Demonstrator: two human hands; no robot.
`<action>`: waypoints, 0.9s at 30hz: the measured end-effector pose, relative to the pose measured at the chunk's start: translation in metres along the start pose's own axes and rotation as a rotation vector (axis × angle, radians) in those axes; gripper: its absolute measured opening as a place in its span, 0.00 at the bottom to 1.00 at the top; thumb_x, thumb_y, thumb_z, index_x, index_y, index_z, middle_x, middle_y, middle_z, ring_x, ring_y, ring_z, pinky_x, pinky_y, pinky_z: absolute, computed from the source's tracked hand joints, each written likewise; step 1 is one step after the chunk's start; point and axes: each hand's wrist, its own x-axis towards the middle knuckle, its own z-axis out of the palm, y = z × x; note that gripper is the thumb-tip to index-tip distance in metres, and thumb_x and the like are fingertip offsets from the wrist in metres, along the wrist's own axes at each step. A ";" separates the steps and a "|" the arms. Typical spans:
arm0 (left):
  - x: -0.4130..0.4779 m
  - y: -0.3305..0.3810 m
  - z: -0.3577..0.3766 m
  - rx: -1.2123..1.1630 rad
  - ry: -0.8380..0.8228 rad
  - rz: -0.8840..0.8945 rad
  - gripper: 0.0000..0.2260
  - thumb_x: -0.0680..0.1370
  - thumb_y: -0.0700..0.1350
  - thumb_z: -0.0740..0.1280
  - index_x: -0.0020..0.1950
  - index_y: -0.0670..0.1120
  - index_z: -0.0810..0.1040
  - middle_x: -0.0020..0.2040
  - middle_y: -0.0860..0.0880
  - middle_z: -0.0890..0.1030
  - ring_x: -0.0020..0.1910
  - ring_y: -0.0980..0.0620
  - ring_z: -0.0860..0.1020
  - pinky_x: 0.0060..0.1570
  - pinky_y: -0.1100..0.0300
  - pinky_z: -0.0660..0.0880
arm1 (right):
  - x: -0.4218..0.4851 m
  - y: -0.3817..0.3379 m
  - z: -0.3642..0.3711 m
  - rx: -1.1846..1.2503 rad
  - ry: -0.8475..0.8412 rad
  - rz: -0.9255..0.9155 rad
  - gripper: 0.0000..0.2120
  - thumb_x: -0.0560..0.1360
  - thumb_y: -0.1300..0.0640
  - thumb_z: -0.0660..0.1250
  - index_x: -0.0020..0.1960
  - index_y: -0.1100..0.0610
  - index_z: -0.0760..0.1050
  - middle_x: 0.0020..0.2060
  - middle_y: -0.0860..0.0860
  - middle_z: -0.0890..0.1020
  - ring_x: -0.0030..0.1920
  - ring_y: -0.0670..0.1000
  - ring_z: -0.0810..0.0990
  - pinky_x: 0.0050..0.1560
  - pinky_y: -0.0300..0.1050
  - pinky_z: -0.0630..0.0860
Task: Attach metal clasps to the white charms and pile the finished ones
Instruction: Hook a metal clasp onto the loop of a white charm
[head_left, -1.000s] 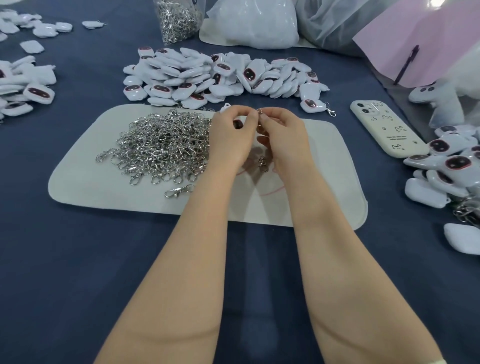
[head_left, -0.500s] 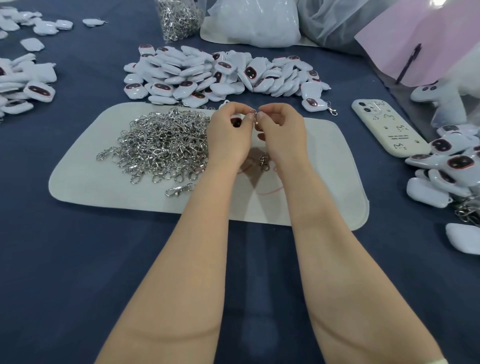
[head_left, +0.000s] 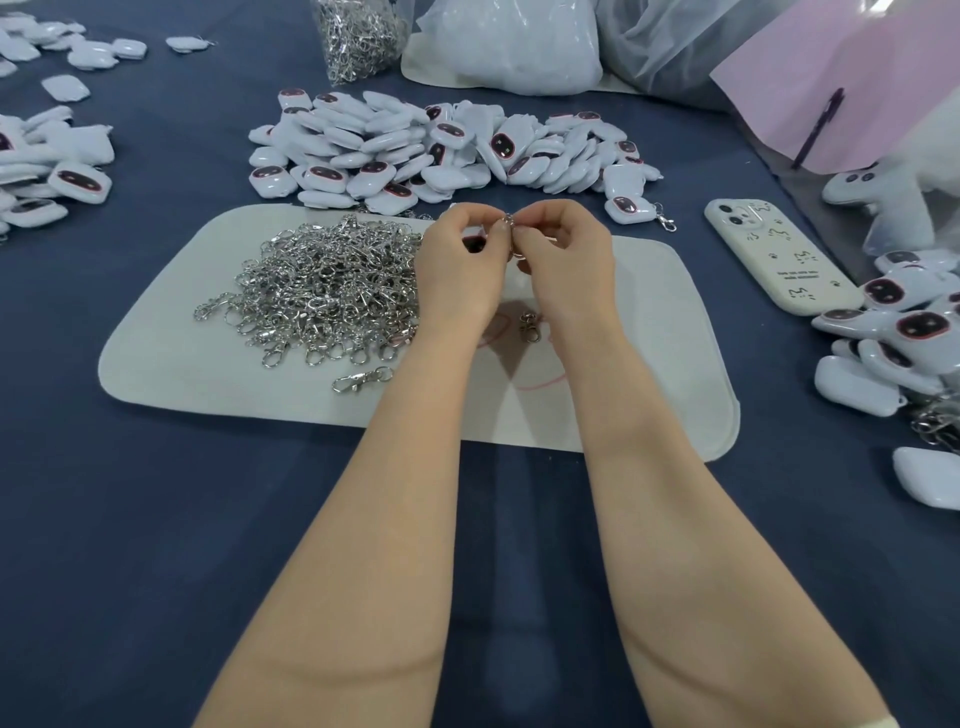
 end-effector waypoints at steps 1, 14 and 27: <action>0.000 0.000 0.000 -0.007 0.003 -0.010 0.08 0.77 0.42 0.65 0.40 0.52 0.75 0.43 0.47 0.82 0.48 0.45 0.81 0.53 0.44 0.77 | 0.000 0.000 0.000 0.004 0.005 -0.013 0.10 0.72 0.68 0.64 0.39 0.53 0.74 0.37 0.47 0.80 0.31 0.37 0.77 0.39 0.35 0.73; 0.001 -0.001 0.001 -0.039 -0.035 -0.072 0.08 0.79 0.44 0.63 0.39 0.47 0.75 0.39 0.47 0.81 0.44 0.47 0.83 0.53 0.44 0.77 | 0.000 0.002 0.002 -0.037 0.021 -0.082 0.13 0.72 0.68 0.63 0.38 0.50 0.73 0.37 0.44 0.79 0.31 0.36 0.77 0.35 0.30 0.72; 0.004 0.000 0.002 0.170 0.025 -0.005 0.07 0.81 0.44 0.58 0.46 0.45 0.72 0.53 0.40 0.77 0.54 0.42 0.77 0.57 0.51 0.73 | 0.000 0.002 0.006 -0.152 -0.015 -0.121 0.09 0.77 0.61 0.62 0.53 0.54 0.78 0.46 0.44 0.81 0.42 0.34 0.76 0.44 0.28 0.70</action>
